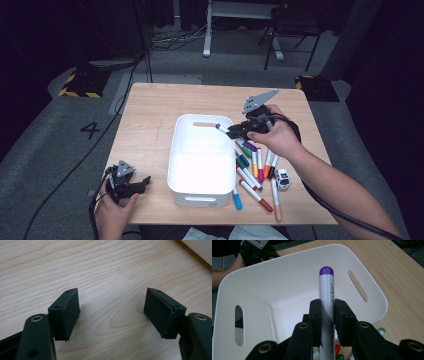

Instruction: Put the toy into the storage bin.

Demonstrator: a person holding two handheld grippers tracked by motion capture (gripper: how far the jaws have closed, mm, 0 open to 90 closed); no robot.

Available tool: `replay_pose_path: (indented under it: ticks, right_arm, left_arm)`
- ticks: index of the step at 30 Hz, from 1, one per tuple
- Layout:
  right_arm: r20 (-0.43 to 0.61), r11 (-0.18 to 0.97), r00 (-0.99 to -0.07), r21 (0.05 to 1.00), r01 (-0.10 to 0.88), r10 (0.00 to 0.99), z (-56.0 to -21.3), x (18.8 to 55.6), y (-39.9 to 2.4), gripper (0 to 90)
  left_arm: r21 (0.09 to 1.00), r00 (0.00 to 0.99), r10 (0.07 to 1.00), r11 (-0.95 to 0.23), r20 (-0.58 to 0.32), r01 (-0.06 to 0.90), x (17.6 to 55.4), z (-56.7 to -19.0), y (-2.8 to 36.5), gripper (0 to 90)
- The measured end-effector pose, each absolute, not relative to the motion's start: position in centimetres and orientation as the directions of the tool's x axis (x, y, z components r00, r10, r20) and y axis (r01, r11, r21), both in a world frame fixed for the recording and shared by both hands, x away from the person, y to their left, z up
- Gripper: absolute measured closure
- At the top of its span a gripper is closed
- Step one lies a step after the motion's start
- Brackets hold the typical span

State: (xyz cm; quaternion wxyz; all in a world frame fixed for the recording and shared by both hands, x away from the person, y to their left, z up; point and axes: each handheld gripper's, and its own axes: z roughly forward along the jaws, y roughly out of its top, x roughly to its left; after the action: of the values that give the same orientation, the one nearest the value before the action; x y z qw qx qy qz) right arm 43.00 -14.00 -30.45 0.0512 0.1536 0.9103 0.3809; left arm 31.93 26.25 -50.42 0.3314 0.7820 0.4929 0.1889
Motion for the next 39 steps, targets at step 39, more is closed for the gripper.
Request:
replay_pose_path:
  ticks: [39]
  right_arm:
    - [0.064, 0.765, -0.971, 0.605, 0.222, 0.231, -33.5, 42.3, -6.9, 76.9]
  left_arm:
    - [0.704, 0.446, 0.894, -0.295, -0.035, 0.646, 32.1, -50.4, 26.1, 28.7]
